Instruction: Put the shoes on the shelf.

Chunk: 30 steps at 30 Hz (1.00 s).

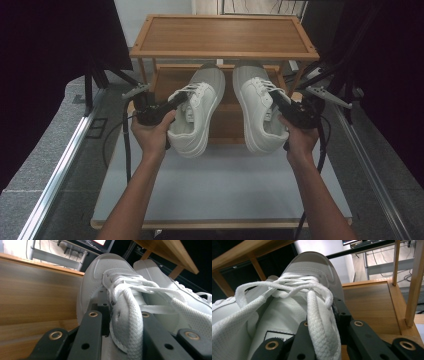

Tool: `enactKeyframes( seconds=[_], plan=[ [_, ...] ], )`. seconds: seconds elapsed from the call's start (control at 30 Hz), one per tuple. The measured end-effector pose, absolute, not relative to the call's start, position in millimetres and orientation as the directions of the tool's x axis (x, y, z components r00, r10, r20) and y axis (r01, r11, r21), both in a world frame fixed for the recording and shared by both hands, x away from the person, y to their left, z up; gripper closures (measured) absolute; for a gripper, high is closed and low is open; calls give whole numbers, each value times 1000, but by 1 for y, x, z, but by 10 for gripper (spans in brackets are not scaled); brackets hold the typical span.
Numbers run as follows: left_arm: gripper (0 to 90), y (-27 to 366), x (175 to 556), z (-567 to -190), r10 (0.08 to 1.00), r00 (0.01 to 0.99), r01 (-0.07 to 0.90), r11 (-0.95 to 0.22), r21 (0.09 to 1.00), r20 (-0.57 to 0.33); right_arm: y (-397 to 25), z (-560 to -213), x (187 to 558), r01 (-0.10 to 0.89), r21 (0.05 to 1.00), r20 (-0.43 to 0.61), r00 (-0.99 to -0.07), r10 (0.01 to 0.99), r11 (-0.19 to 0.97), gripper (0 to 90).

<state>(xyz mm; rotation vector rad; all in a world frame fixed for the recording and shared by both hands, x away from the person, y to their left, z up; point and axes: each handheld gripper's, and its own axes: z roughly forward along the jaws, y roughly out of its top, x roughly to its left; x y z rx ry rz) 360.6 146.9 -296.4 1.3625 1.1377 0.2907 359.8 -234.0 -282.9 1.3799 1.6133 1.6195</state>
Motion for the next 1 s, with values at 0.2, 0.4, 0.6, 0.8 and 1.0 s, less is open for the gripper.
enactKeyframes(
  seconds=[0.2, 0.4, 0.6, 0.8, 1.0],
  plan=[
    [811, 147, 375, -294, 766, 448, 427, 270, 863, -461, -227, -283, 375, 335, 923, 314, -364, 877, -191, 821],
    [809, 142, 390, -291, 780, 426, 410, 285, 866, -458, -217, -285, 395, 349, 916, 317, -327, 890, -197, 820],
    [804, 136, 406, -291, 787, 393, 405, 316, 858, -475, -210, -285, 407, 353, 916, 311, -320, 895, -192, 819],
    [798, 127, 419, -294, 782, 377, 420, 334, 844, -497, -202, -286, 419, 365, 908, 323, -295, 899, -207, 815],
    [789, 118, 426, -293, 792, 358, 417, 339, 843, -495, -193, -287, 427, 365, 909, 313, -278, 908, -202, 809]
  ],
)
